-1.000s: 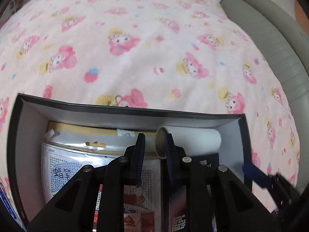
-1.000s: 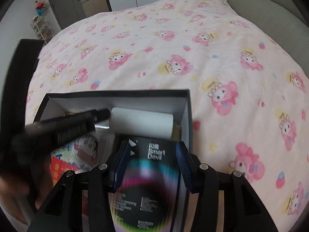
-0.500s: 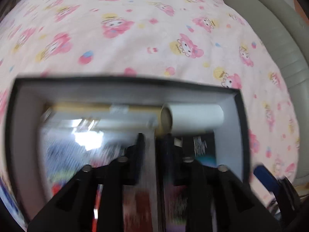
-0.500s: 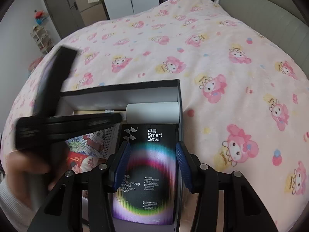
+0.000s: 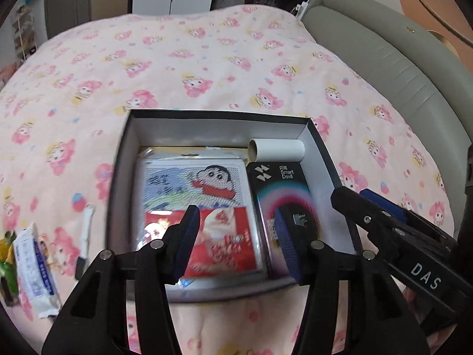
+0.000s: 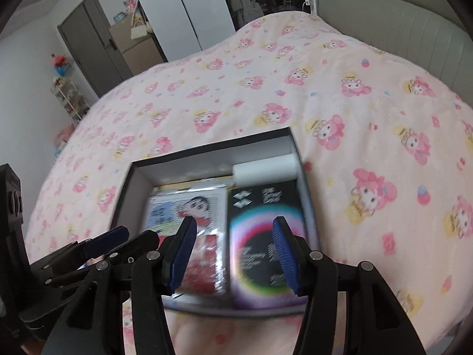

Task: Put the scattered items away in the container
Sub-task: 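Open both grippers and lift them out of the box, then move both grippers back toward the tubes on the bed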

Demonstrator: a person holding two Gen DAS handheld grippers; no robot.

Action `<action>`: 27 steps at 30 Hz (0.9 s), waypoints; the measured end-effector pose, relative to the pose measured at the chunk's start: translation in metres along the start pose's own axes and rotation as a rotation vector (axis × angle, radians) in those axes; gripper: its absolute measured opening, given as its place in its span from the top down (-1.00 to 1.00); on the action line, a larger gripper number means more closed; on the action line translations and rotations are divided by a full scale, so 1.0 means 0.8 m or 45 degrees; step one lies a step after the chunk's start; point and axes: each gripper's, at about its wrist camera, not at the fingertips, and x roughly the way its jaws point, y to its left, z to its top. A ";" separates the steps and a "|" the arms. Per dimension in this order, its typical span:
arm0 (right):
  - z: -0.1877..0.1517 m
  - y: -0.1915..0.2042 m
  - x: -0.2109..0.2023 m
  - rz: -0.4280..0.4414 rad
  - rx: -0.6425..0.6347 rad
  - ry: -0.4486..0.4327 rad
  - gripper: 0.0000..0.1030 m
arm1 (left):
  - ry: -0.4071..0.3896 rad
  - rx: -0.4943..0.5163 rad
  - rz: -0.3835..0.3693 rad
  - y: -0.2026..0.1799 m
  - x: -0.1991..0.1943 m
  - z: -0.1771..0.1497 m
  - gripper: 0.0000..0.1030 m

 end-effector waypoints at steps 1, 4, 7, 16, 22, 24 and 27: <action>-0.006 0.002 -0.004 0.015 0.007 -0.002 0.03 | -0.008 -0.004 0.001 0.002 -0.006 -0.006 -0.04; -0.022 0.014 -0.020 0.034 -0.002 -0.017 0.03 | -0.033 -0.010 0.005 0.008 -0.028 -0.025 -0.03; -0.037 0.027 -0.037 0.045 -0.029 -0.035 0.03 | -0.057 -0.016 0.008 0.014 -0.051 -0.044 -0.02; -0.098 0.071 -0.084 0.122 -0.118 -0.080 0.03 | -0.124 -0.043 0.027 0.035 -0.117 -0.109 0.00; -0.145 0.104 -0.108 0.202 -0.213 -0.090 0.03 | -0.174 -0.091 0.068 0.058 -0.154 -0.159 0.01; -0.157 0.117 -0.113 0.226 -0.242 -0.093 0.03 | -0.196 -0.110 0.083 0.065 -0.168 -0.170 0.01; -0.164 0.138 -0.112 0.259 -0.284 -0.082 0.03 | -0.233 -0.147 0.096 0.079 -0.190 -0.184 0.01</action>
